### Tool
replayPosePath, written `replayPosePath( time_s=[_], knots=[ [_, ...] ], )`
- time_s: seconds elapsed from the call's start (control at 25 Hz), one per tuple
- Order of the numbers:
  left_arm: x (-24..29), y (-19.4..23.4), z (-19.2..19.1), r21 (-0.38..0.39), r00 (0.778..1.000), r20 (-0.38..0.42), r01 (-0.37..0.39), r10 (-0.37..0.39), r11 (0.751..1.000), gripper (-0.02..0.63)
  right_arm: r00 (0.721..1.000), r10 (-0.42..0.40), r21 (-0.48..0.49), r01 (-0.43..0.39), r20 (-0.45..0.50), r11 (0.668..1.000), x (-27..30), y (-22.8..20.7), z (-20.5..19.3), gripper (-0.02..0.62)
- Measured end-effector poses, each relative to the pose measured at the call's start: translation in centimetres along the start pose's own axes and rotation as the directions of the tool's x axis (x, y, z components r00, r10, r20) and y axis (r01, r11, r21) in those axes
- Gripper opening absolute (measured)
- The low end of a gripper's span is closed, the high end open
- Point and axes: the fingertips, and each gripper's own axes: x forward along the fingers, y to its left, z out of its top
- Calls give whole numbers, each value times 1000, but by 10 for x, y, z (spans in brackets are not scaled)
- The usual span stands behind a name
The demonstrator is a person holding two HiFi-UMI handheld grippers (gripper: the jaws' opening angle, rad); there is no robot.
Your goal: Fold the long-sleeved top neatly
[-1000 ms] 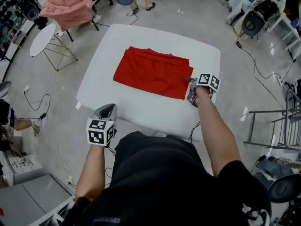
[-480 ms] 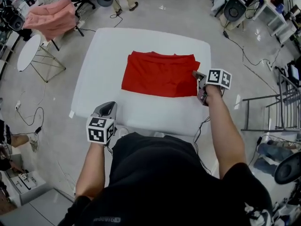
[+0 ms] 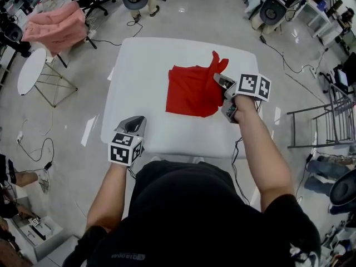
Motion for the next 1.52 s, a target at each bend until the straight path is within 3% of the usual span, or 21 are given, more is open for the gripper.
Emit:
replayPosePath(
  time_s=[0.2, 0.4, 0.44, 0.48, 0.56, 0.64, 0.8, 0.88, 1.0, 1.2, 1.4, 1.52],
  knots=[
    [-13, 21, -15, 8, 999, -9, 49, -49, 999, 12, 996, -89, 31, 89, 4, 996, 82, 34, -38, 41],
    [-29, 32, -39, -7, 994, -56, 90, -90, 996, 12, 973, -217, 27, 220, -83, 975, 153, 32, -88, 52],
    [-32, 36, -44, -11, 993, -63, 96, -97, 995, 12, 970, -216, 11, 219, -112, 976, 164, 35, -97, 89],
    [-35, 40, -49, -14, 992, -70, 102, -103, 995, 12, 968, -208, -12, 209, -138, 978, 173, 40, -104, 165],
    [-41, 47, -57, -14, 990, -84, 111, -112, 994, 12, 969, -194, -67, 185, -153, 980, 177, 55, -110, 204],
    [-44, 57, -62, -16, 988, -90, 121, -122, 993, 12, 979, -158, -109, 145, -131, 983, 169, 72, -103, 207],
    [-34, 69, -54, -11, 983, -71, 171, -171, 985, 12, 999, -32, -99, 30, -22, 995, 130, 100, -75, 141],
    [-25, 65, -41, 16, 976, -51, 213, -212, 977, 12, 998, -38, -123, 42, 40, 992, 101, 93, -65, 109],
    [-6, 45, -15, 83, 959, -36, 284, -282, 955, 14, 983, -156, -229, 174, 91, 958, 56, 54, -68, 87],
    [31, -10, 15, 179, 929, -68, 370, -364, 912, 86, 938, -345, -342, 338, 41, 877, 2, -19, -119, 90],
    [82, -46, 18, 147, 914, -137, 400, -382, 905, 121, 919, -394, -428, 354, -6, 832, -9, -52, -151, 121],
    [106, -60, 14, 111, 912, -173, 393, -372, 913, 123, 910, -413, -557, 319, -48, 767, -2, -58, -167, 145]
  ],
)
